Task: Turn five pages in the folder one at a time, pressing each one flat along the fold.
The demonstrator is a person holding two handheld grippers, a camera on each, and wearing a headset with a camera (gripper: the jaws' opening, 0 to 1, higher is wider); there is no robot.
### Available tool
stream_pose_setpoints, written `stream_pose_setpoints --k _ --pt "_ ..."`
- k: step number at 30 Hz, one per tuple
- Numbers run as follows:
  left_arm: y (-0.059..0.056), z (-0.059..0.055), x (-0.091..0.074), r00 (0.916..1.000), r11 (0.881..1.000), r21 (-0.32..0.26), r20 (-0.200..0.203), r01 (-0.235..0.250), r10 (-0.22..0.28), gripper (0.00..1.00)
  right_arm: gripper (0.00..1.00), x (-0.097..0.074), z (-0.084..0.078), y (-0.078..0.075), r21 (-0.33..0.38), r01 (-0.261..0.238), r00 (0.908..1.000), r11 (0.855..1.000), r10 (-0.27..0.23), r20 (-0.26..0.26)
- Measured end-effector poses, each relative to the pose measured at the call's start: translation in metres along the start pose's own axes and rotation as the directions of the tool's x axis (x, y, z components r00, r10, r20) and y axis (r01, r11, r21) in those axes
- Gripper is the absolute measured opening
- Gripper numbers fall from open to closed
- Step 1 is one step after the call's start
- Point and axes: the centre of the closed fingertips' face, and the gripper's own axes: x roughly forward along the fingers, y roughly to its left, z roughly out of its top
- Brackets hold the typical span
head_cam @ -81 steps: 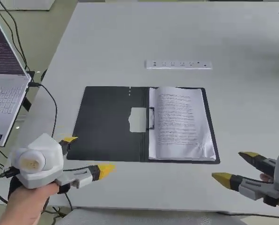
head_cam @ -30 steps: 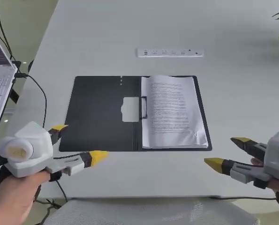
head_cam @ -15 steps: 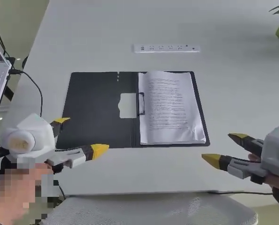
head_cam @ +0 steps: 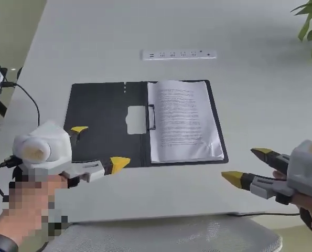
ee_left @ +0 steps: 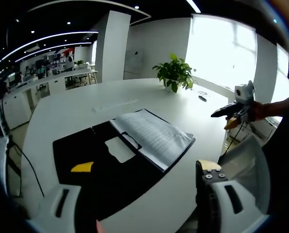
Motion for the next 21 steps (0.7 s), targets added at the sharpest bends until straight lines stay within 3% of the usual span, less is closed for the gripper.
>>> stream_pose_setpoints --k 11,21 --pt "-0.023 0.016 0.032 0.9977 0.998 0.018 0.01 0.067 -0.067 0.83 0.67 0.001 0.001 -0.002 0.008 0.002 1.0 1.0 -0.002 0.007" --pt "-0.047 0.031 0.063 0.9905 0.99 0.045 0.012 0.136 -0.137 0.83 0.67 -0.002 0.0 -0.007 0.018 0.012 0.9999 1.0 -0.012 0.012"
